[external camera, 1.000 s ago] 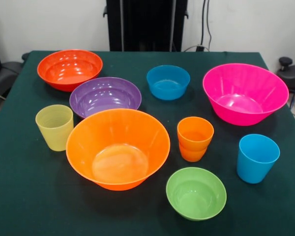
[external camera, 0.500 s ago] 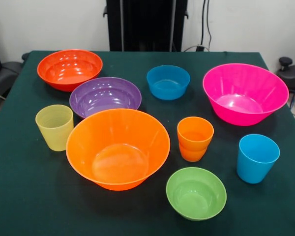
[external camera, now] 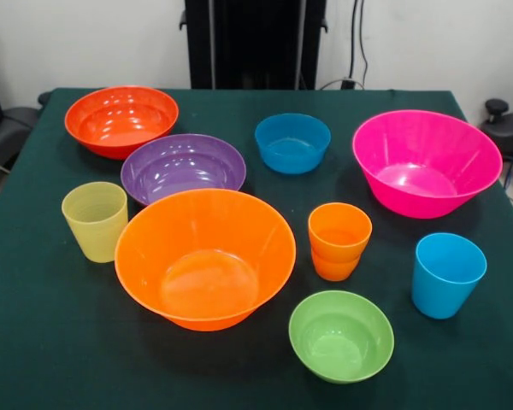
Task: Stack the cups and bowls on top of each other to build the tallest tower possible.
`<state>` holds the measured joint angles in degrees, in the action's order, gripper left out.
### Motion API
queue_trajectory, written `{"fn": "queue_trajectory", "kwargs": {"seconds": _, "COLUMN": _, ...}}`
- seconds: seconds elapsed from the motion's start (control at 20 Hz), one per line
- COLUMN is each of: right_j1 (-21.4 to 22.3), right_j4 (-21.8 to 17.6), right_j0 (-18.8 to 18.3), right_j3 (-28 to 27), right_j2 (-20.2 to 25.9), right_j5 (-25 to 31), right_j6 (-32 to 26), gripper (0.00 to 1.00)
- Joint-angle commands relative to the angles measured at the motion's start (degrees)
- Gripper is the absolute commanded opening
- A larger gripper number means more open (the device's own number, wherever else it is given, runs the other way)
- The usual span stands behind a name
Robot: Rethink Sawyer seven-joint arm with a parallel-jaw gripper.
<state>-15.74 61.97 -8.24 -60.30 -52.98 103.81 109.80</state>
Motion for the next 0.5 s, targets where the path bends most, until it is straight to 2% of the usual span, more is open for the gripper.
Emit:
{"fn": "queue_trajectory", "kwargs": {"seconds": 0.05, "right_j1": -5.99, "right_j4": -5.38, "right_j0": -5.61, "right_j3": -18.96, "right_j2": 1.81, "right_j5": 8.61, "right_j6": 8.40, "gripper": 0.00}}
{"fn": "queue_trajectory", "kwargs": {"seconds": 0.5, "right_j1": -7.99, "right_j4": -5.46, "right_j0": -11.16, "right_j3": -25.42, "right_j2": -0.20, "right_j5": 9.55, "right_j6": 7.49, "gripper": 0.00}}
